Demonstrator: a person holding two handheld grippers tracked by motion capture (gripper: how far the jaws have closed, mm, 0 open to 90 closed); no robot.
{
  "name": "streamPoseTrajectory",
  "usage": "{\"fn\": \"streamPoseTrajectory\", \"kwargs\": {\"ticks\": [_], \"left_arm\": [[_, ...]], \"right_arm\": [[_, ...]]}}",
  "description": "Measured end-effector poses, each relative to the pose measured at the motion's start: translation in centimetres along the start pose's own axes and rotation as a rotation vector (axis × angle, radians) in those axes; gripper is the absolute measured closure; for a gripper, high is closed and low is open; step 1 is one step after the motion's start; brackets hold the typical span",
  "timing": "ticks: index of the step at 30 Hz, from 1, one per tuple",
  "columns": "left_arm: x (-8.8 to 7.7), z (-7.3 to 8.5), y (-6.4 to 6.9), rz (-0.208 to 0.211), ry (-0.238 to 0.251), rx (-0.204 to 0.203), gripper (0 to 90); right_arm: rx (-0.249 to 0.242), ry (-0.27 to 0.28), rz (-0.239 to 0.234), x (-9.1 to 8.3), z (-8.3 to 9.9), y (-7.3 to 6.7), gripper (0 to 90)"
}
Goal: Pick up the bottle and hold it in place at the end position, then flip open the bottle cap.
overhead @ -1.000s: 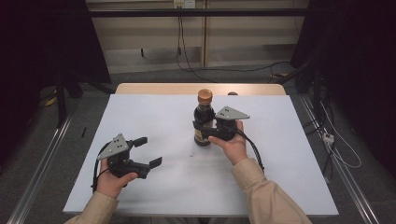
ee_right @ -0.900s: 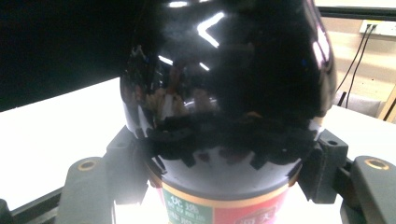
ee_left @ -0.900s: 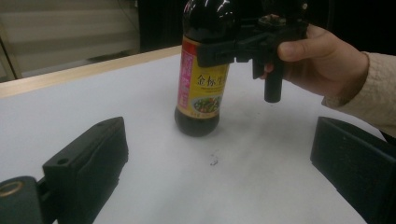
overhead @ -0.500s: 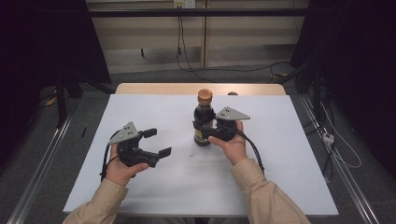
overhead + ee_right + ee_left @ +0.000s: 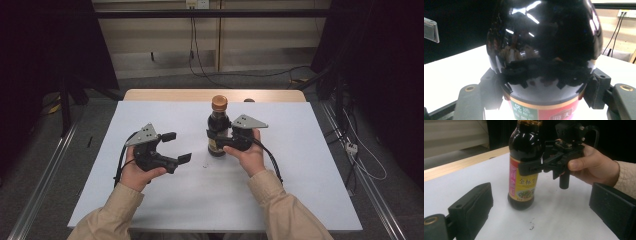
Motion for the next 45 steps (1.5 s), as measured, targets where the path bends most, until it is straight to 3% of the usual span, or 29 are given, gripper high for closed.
{"fn": "streamPoseTrajectory", "kwargs": {"ticks": [27, 45], "left_arm": [[1.6, -2.1, -0.1, 0.022, -0.028, 0.007, 4.6], [2.1, -2.9, -1.1, 0.014, -0.023, -0.001, 9.6]], "right_arm": [[0.025, 0.001, 0.001, 0.0, 0.2, 0.0, 29.5], [0.016, 0.000, 0.006, 0.1, 0.3, -0.1, 29.5]]}}
Point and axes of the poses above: each handheld gripper's, and its own axes: x roughly forward along the jaws, z roughly out of its underside, y roughly to its right, the point moved 3 cm from there along x, roughly forward along the jaws, and after that the axes turned 5 degrees about -z, right-handed, at the moved point
